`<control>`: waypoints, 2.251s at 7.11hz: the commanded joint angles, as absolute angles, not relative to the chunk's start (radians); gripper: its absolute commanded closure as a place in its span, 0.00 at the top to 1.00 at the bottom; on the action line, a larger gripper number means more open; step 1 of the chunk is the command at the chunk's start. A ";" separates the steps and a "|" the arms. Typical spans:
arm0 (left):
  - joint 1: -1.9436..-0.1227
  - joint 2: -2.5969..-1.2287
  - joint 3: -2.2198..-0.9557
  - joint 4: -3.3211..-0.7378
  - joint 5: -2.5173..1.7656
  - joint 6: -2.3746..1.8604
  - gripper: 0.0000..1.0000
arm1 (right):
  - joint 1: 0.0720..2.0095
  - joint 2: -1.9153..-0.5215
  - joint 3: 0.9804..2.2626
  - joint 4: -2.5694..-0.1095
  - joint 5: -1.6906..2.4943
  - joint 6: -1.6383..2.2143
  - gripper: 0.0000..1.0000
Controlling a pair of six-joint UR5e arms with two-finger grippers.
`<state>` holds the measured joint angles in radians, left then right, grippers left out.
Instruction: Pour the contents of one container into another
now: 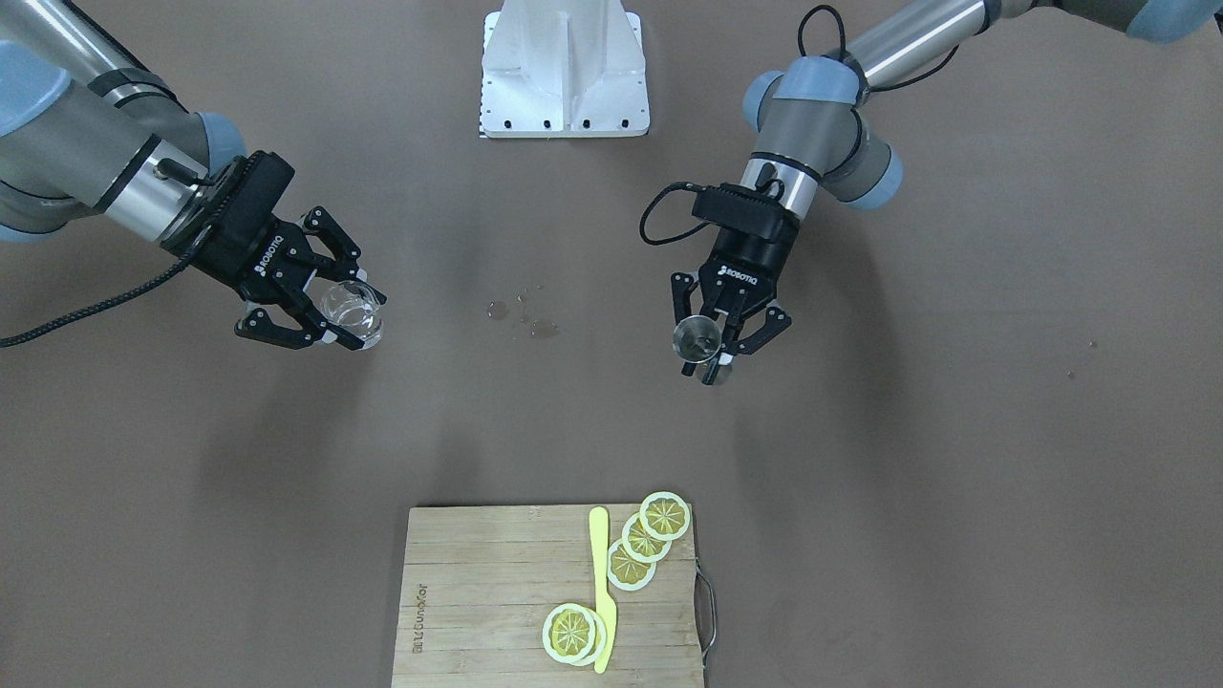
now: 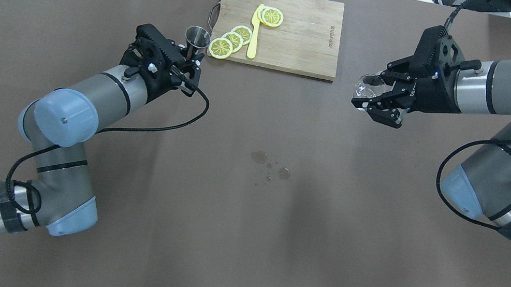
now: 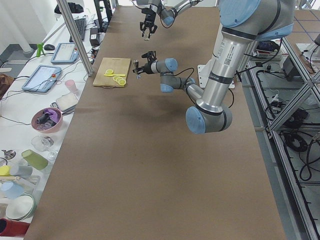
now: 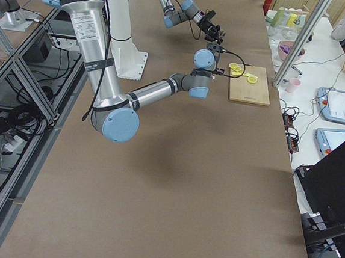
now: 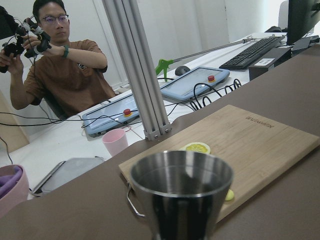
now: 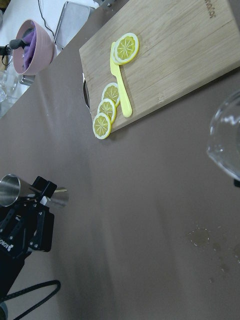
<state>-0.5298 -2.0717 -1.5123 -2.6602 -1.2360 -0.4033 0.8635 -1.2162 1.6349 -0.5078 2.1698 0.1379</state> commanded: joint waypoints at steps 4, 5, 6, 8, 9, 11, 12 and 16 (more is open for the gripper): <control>-0.555 -2.224 -1.384 -2.776 -1.581 -0.247 0.00 | 0.824 -1.213 1.644 -0.564 2.141 0.066 0.00; -0.545 -2.227 -1.379 -2.777 -1.606 -0.247 0.00 | 0.818 -1.212 1.644 -0.575 2.141 0.063 0.00; -0.543 -2.227 -1.379 -2.773 -1.626 -0.247 0.00 | 0.815 -1.201 1.644 -0.600 2.143 0.043 0.00; -0.537 -2.249 -1.372 -2.775 -1.631 -0.247 0.00 | 0.808 -1.187 1.654 -0.667 2.151 0.034 0.00; -0.522 -2.282 -1.350 -2.775 -1.631 -0.248 0.00 | 0.795 -1.195 1.660 -0.670 2.142 0.029 0.00; -0.479 -2.284 -1.350 -2.786 -1.632 -0.250 0.00 | 0.790 -1.193 1.698 -0.731 2.149 -0.021 0.00; -0.477 -2.283 -1.353 -2.790 -1.632 -0.252 0.00 | 0.792 -1.195 1.698 -0.738 2.142 -0.053 0.00; -0.477 -2.280 -1.353 -2.790 -1.632 -0.252 0.00 | 0.804 -1.192 1.807 -0.937 2.143 -0.274 0.00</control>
<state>-0.4771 -2.2821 -1.3529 -2.7902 -1.6322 -0.2527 0.8037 -1.1934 1.7610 -0.8583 2.1417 -0.2023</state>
